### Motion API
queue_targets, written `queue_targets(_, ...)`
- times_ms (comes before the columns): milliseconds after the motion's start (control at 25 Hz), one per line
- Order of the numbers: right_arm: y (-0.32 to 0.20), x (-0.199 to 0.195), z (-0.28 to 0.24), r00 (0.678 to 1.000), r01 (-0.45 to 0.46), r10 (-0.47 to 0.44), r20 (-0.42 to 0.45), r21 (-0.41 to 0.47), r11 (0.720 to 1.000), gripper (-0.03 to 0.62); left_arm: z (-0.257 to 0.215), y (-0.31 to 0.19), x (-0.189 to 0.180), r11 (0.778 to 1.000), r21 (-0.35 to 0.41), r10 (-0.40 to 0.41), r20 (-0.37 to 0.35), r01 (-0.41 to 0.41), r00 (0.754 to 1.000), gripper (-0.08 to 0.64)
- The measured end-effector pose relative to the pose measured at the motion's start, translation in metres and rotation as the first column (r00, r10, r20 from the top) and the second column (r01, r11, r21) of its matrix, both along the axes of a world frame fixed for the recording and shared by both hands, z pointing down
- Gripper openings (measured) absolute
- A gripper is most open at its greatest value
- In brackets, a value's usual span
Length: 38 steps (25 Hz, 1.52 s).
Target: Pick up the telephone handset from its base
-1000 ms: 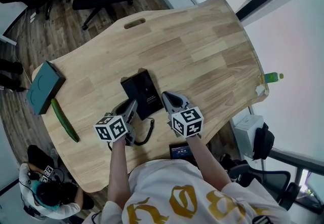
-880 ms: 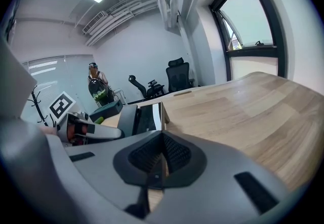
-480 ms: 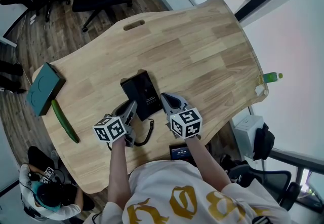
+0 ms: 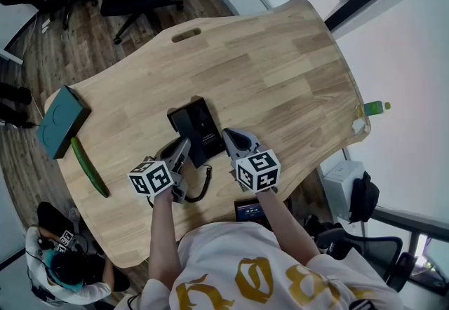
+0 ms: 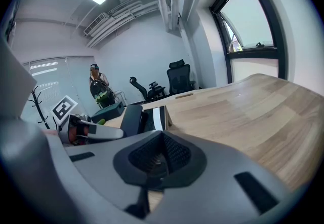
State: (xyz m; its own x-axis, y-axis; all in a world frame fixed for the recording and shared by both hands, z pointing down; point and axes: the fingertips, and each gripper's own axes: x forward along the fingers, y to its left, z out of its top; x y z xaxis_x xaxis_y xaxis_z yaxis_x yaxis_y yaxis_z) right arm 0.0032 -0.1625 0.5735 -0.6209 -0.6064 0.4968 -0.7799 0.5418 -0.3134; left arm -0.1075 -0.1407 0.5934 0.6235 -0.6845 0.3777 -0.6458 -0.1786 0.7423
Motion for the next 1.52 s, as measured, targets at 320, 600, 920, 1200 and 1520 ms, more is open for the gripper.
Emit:
queue_targets(320,0.001,0.0,-0.005,1.0,0.004,-0.004,-0.005,0.014,1.0,0.006,-0.005,0.0,0.002,1.0,0.017,0.011,-0.014,-0.01,1.0,0.072)
queue_targets(600,0.002,-0.001,-0.014,1.0,0.009,-0.009,-0.003,0.032,0.999,0.005,-0.018,0.003,-0.002,0.999,0.043,-0.003,-0.028,0.004,1.0,0.072)
queue_targets(920,0.007,-0.002,-0.025,1.0,0.016,-0.016,0.004,0.062,0.998,0.005,-0.029,0.01,-0.007,0.997,0.068,-0.018,-0.033,0.02,0.999,0.072)
queue_targets(1200,0.016,-0.001,-0.036,1.0,0.017,-0.018,0.01,0.088,0.996,0.006,-0.041,0.019,-0.002,0.995,0.097,0.003,-0.003,-0.002,1.0,0.071)
queue_targets(1520,0.026,-0.002,-0.048,1.0,0.025,-0.027,0.015,0.121,0.992,0.005,-0.055,0.029,-0.007,0.992,0.125,-0.009,-0.021,0.012,1.0,0.071)
